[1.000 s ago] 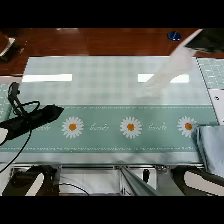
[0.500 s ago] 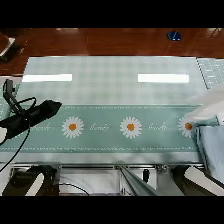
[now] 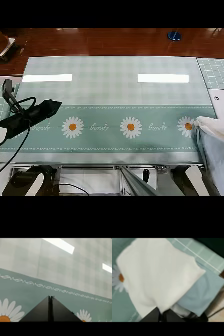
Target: Fold the shirts.
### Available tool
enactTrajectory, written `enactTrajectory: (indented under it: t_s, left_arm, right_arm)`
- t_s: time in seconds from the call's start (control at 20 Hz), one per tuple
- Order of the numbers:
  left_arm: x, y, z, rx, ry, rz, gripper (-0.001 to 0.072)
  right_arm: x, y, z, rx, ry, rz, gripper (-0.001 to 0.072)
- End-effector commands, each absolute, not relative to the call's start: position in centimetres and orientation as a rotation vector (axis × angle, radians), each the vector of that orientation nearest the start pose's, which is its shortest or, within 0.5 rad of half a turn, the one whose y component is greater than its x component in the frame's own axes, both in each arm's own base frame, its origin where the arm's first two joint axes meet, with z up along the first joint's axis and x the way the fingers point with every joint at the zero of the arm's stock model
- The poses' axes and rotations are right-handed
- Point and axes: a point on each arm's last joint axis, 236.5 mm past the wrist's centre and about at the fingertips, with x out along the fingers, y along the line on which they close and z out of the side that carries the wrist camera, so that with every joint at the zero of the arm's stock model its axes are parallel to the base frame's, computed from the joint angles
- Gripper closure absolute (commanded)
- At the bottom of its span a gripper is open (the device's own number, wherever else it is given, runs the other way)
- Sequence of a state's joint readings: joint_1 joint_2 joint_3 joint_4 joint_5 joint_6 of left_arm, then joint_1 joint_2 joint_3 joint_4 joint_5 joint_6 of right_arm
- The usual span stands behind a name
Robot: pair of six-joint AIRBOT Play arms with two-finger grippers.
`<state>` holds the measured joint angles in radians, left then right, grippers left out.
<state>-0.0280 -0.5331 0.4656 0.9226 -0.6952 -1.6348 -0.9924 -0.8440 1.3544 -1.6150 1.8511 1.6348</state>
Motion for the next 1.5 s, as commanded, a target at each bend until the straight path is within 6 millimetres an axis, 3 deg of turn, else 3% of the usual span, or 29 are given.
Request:
enactTrajectory:
  t_s: [0.0,0.05,0.15,0.25,0.35,0.4,0.5,0.55,0.6,0.7,0.8,0.85,0.9,1.0,1.05,1.1,1.2,1.45]
  left_arm:
    - [30.0,-9.8,6.2,-0.685,0.745,-0.198,0.0689]
    - [30.0,-9.8,6.0,-0.685,0.752,-0.195,0.0689]
    - [30.2,-9.7,5.2,-0.686,0.773,-0.186,0.0689]
    - [30.4,-10.0,4.7,-0.649,0.785,-0.208,0.0689]
    - [31.6,-10.2,6.1,-0.578,0.721,-0.258,0.0689]
    - [32.9,-10.1,8.0,-0.571,0.668,-0.265,0.0689]
    - [35.6,-10.5,13.0,-0.552,0.593,-0.302,0.0690]
    - [36.8,-11.3,15.6,-0.528,0.567,-0.338,0.0690]
    - [37.7,-12.5,18.0,-0.492,0.546,-0.389,0.0690]
    - [38.0,-16.3,20.2,-0.423,0.581,-0.518,0.0690]
    - [36.6,-20.5,18.1,-0.336,0.702,-0.626,0.0690]
    - [35.9,-21.7,15.6,-0.258,0.767,-0.639,0.0690]
    - [35.6,-22.0,12.9,-0.198,0.828,-0.614,0.0690]
    - [36.7,-20.2,6.9,-0.083,0.923,-0.498,0.0690]
    - [36.7,-18.7,4.5,-0.087,1.013,-0.435,0.0690]
    - [36.5,-17.8,3.3,-0.121,1.074,-0.396,0.0690]
    - [36.9,-16.4,2.7,-0.173,1.104,-0.340,0.0689]
    - [36.9,-16.0,2.5,-0.166,1.110,-0.337,0.0689]
  right_arm:
    - [4.9,-17.7,13.1,0.705,1.344,-1.100,0.0386]
    - [4.4,-17.4,12.3,0.709,1.375,-1.105,0.0298]
    - [4.3,-17.5,11.8,0.715,1.397,-1.104,0.0299]
    - [5.9,-18.6,12.2,0.721,1.331,-1.091,0.0341]
    - [11.2,-18.9,13.7,0.766,1.178,-0.936,0.0555]
    - [15.8,-18.2,15.4,0.813,1.057,-0.772,0.0690]
    - [25.8,-14.9,20.7,0.896,0.801,-0.400,0.0692]
    - [28.8,-12.0,21.7,0.875,0.796,-0.254,0.0692]
    - [30.7,-9.3,21.5,0.805,0.835,-0.158,0.0692]
    - [33.4,-4.0,19.6,0.577,0.931,-0.024,0.0692]
    - [35.6,1.3,17.9,0.349,0.972,0.074,0.0691]
    - [36.6,3.9,16.9,0.229,0.971,0.115,0.0691]
    - [37.5,5.1,15.3,0.114,0.972,0.115,0.0691]
    - [37.0,3.1,8.2,0.077,1.106,-0.102,0.0692]
    - [35.9,3.2,4.7,0.090,1.192,-0.127,0.0692]
    - [35.2,3.4,2.7,0.076,1.243,-0.113,0.0692]
    - [34.9,3.3,1.5,0.035,1.272,-0.095,0.0692]
    - [34.5,2.0,2.4,-0.019,1.260,-0.119,0.0692]
